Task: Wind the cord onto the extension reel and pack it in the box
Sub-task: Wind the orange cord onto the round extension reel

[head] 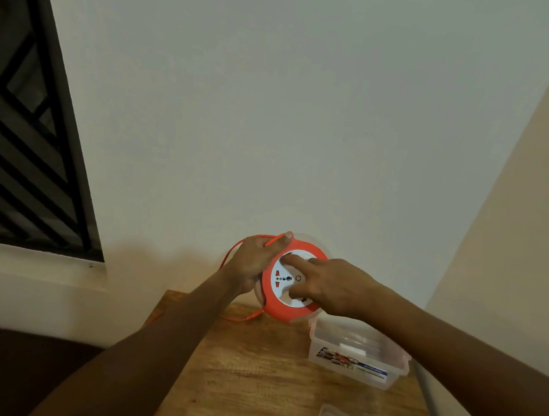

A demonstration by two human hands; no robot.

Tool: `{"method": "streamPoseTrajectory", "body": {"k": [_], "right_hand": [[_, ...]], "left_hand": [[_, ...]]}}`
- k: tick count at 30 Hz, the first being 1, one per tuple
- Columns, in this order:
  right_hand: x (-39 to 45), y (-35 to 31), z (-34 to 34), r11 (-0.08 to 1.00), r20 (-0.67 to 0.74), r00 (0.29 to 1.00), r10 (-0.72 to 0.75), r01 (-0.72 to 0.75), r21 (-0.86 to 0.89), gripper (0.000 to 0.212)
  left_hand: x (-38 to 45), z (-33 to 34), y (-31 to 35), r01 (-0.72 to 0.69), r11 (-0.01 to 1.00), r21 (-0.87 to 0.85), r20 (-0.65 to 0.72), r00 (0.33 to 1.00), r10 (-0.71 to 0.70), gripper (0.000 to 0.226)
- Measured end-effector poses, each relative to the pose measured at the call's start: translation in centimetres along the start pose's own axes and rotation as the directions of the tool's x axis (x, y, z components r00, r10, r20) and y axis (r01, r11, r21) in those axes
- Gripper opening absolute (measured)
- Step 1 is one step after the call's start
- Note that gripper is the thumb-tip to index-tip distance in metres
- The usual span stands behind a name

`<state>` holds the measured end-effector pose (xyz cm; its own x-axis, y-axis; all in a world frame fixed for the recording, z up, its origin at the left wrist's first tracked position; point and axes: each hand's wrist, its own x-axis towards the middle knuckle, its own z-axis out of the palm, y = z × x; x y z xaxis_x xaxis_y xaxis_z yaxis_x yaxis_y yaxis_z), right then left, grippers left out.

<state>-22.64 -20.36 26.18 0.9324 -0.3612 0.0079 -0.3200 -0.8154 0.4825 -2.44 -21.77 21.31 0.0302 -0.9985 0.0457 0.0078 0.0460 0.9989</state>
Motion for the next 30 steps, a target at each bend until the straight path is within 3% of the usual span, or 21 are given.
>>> {"method": "streamPoseTrajectory", "body": {"k": [5,9,11,13,15,17,19,21,22,23,25,27,28,30], "right_hand": [[0.6,-0.8,0.0,0.989,0.138,0.990,-0.014,0.034,-0.147,0.059],[0.9,-0.9,-0.1,0.967,0.107,0.994,-0.011,0.038,-0.253,0.066],[1.2,-0.7,-0.3,0.972,0.018,0.990,0.142,-0.136,-0.192,0.071],[1.4,-1.0,-0.4,0.913,-0.080,0.910,0.407,-0.408,0.014,0.067],[1.7,-2.1,0.2,0.747,-0.090,0.772,0.629,-0.568,0.347,0.056],[2.1,-3.5,1.1,0.454,0.002,0.627,0.779,-0.566,0.688,0.046],[2.4,-4.8,2.0,0.171,0.142,0.529,0.836,-0.498,0.850,0.047],[2.4,-6.0,2.8,0.024,0.256,0.508,0.823,-0.480,0.877,0.052],[2.3,-6.4,3.2,0.050,0.274,0.535,0.799,-0.514,0.856,0.058],[2.1,-6.5,3.4,0.155,0.270,0.584,0.766,-0.575,0.803,0.064],[1.2,-5.8,3.5,0.498,0.189,0.696,0.693,-0.651,0.574,0.073],[0.0,-4.5,2.6,0.805,0.002,0.839,0.544,-0.522,0.283,0.066],[-0.6,-3.8,2.1,0.898,-0.059,0.905,0.421,-0.407,0.168,0.058],[-1.5,-2.7,1.1,0.981,-0.056,0.980,0.192,-0.191,0.026,0.046]], "left_hand": [[0.1,0.4,-0.2,0.023,0.999,0.031,0.020,1.000,-0.024,0.038],[0.0,-0.1,0.2,0.027,1.000,-0.003,0.041,0.999,-0.027,0.036],[0.0,-0.5,0.3,0.041,0.994,-0.101,0.032,0.999,-0.038,0.033],[0.0,-0.3,0.3,0.039,0.984,-0.173,-0.031,0.999,-0.045,0.033],[0.0,0.3,0.2,-0.010,0.988,-0.152,-0.119,0.993,-0.008,0.030],[0.0,0.7,-0.2,-0.053,0.992,-0.113,-0.167,0.985,0.034,0.029],[-0.2,0.9,-0.7,-0.060,0.996,-0.064,-0.170,0.984,0.048,0.034],[-0.3,0.8,-1.3,-0.052,0.999,0.004,-0.151,0.987,0.052,0.044],[-0.3,0.8,-1.6,-0.042,0.999,0.015,-0.143,0.989,0.043,0.046],[-0.3,0.7,-1.7,-0.025,1.000,0.014,-0.132,0.991,0.027,0.045],[-0.2,0.5,-1.4,0.012,1.000,0.016,-0.103,0.995,-0.010,0.037],[-0.1,0.0,-0.9,0.017,1.000,0.022,-0.079,0.997,-0.016,0.035],[0.0,-0.1,-0.6,0.015,1.000,0.023,-0.063,0.998,-0.014,0.036],[0.0,-0.2,0.0,0.021,1.000,0.023,-0.029,0.999,-0.021,0.037]]}}
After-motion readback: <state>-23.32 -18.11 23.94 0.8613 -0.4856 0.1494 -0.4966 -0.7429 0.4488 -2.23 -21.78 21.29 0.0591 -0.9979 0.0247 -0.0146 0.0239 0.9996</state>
